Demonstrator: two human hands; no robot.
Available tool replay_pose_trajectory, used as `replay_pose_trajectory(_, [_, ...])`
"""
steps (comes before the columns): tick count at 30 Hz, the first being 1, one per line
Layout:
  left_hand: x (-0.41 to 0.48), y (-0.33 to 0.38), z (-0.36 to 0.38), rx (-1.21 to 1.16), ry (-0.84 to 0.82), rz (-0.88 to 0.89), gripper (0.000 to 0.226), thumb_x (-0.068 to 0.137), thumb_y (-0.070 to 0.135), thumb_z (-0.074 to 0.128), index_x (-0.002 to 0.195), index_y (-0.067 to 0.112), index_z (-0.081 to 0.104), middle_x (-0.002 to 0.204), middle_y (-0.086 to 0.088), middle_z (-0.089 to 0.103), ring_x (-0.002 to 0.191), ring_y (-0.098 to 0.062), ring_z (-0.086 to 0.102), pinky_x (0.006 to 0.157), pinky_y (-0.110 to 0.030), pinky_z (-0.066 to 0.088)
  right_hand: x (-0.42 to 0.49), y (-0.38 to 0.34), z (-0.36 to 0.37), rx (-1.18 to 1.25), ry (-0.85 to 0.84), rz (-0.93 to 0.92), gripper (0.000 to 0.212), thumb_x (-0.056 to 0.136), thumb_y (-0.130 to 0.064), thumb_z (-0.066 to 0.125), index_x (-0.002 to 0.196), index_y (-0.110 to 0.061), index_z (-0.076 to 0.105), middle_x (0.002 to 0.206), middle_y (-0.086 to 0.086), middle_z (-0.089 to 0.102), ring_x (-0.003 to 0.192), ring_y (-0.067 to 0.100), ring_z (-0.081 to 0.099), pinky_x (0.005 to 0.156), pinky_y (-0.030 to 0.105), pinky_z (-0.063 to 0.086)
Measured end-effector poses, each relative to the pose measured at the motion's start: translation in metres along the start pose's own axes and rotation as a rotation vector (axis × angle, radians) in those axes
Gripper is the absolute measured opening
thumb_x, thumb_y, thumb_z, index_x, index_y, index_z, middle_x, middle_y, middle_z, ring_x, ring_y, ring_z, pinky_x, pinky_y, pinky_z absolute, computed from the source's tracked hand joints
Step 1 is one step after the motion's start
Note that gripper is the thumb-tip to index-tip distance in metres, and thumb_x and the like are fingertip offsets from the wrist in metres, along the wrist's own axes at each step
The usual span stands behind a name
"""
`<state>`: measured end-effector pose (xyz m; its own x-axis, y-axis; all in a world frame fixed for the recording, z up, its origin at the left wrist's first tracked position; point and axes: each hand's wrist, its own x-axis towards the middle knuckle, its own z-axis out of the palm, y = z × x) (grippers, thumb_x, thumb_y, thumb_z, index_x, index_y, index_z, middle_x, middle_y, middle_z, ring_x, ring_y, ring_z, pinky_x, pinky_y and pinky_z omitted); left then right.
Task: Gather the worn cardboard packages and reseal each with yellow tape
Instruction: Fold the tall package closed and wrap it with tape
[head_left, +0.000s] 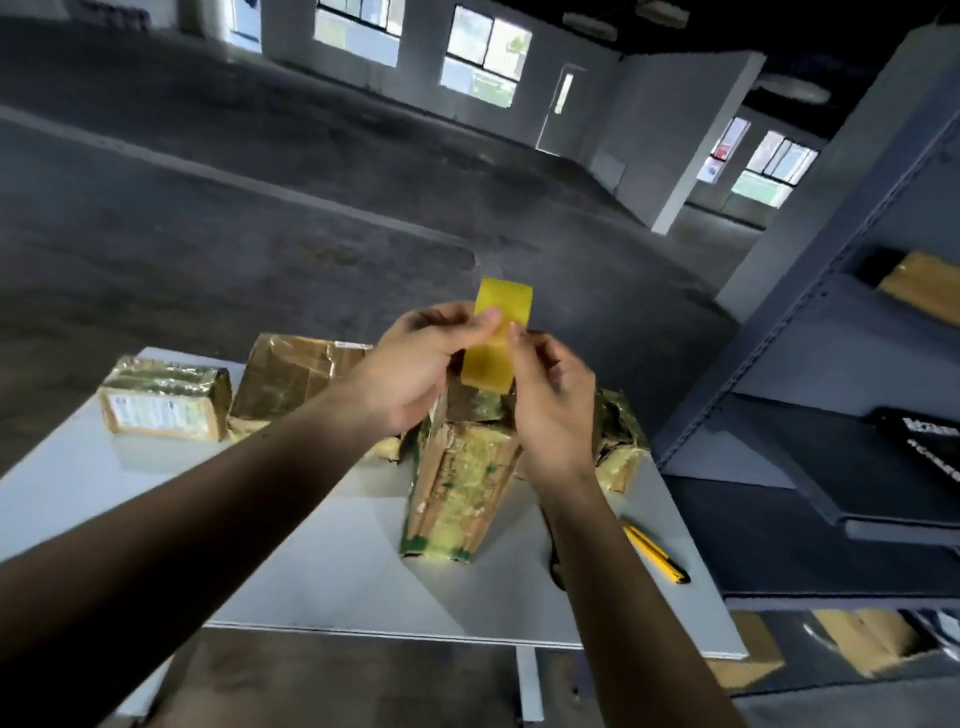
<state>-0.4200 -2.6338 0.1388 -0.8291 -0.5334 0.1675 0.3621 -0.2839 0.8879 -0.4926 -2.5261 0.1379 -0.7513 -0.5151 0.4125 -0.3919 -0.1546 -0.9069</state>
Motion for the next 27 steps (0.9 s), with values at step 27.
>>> replay_pose_trajectory(27, [-0.003, 0.018, 0.01, 0.074, 0.092, -0.021, 0.027, 0.099, 0.029, 0.056, 0.096, 0.007, 0.071, 0.093, -0.01, 0.074, 0.08, -0.019, 0.071, 0.071, -0.031, 0.058, 0.0, 0.001, 0.006, 0.143, -0.049, 0.069, 0.017, 0.098, -0.016, 0.06, 0.098, -0.032, 0.065, 0.085, -0.023, 0.072, 0.086, -0.005, 0.066, 0.084, 0.017, 0.052])
